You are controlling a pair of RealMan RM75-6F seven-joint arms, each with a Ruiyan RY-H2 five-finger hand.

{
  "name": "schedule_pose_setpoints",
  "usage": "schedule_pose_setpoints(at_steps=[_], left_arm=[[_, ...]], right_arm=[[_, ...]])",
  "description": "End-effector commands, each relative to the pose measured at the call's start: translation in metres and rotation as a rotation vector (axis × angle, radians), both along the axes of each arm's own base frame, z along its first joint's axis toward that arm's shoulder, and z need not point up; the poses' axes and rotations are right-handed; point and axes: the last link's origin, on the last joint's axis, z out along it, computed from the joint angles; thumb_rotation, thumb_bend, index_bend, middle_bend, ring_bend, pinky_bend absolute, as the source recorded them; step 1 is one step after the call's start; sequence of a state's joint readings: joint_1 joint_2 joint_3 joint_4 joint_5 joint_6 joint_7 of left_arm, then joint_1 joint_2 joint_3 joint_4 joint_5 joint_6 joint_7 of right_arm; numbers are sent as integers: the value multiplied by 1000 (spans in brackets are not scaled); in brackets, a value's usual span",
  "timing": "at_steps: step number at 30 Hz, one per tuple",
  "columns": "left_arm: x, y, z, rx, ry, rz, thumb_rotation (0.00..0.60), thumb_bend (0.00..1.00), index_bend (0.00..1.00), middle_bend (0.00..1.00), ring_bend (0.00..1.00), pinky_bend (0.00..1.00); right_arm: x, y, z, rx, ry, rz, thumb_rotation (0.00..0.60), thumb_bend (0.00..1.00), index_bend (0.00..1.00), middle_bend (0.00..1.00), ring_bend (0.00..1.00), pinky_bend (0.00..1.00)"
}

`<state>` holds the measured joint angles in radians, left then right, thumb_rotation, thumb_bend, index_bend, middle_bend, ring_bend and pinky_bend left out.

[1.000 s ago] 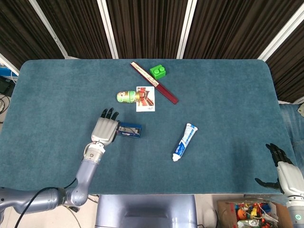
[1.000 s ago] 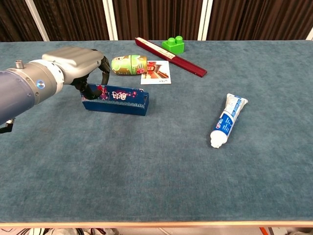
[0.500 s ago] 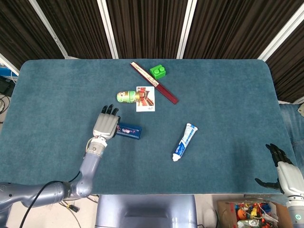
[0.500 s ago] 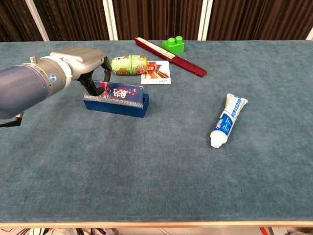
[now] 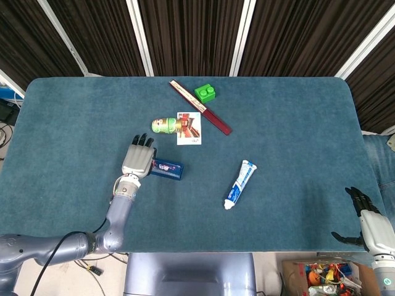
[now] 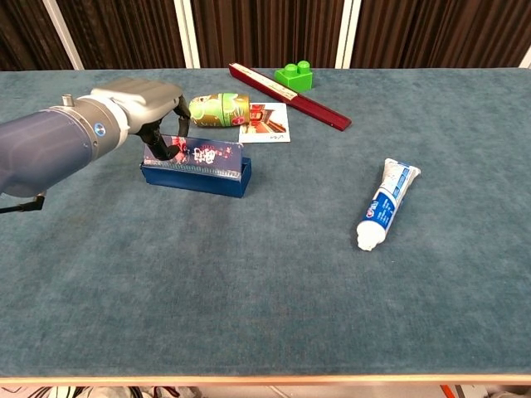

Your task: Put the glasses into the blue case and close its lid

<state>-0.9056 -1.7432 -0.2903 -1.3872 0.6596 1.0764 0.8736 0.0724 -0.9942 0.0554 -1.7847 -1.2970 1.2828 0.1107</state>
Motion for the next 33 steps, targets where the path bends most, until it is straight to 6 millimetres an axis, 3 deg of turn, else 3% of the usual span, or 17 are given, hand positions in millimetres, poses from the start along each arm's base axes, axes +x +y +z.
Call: schedule_pose_setpoints(at_steps=[1,12,20,22,29,33], left_arm=[[0,0,-2,-4,-3,2,600,420,544,157,19,85],[2,5,-10,17,18,-7,600,420,471,156,19,85],[2,6,-15,20,27,0,600,420,165,144,19,82],[1,7,-15,22,28,5,600,420,132,143,19,80],[1,8,-1,67,36,-38,600,388,79,102,3,66],[-6,2,22,120,31,-98,600,337,63,64,0,53]], right_arm=[[0,0,0,0,0,-1,600,208,0,0,36,178],[0,0,0,0,-2,1,600,208,0,0,36,178],[0,0,0,3,-4,-4,600,212,0,0,36,178],[0,0,0,3,-5,-3,600,213,0,0,36,178],[0,0,0,3,-10,-4,600,215,0,0,36,178],[0,0,1,1,-9,-3,600,216,0,0,36,178]])
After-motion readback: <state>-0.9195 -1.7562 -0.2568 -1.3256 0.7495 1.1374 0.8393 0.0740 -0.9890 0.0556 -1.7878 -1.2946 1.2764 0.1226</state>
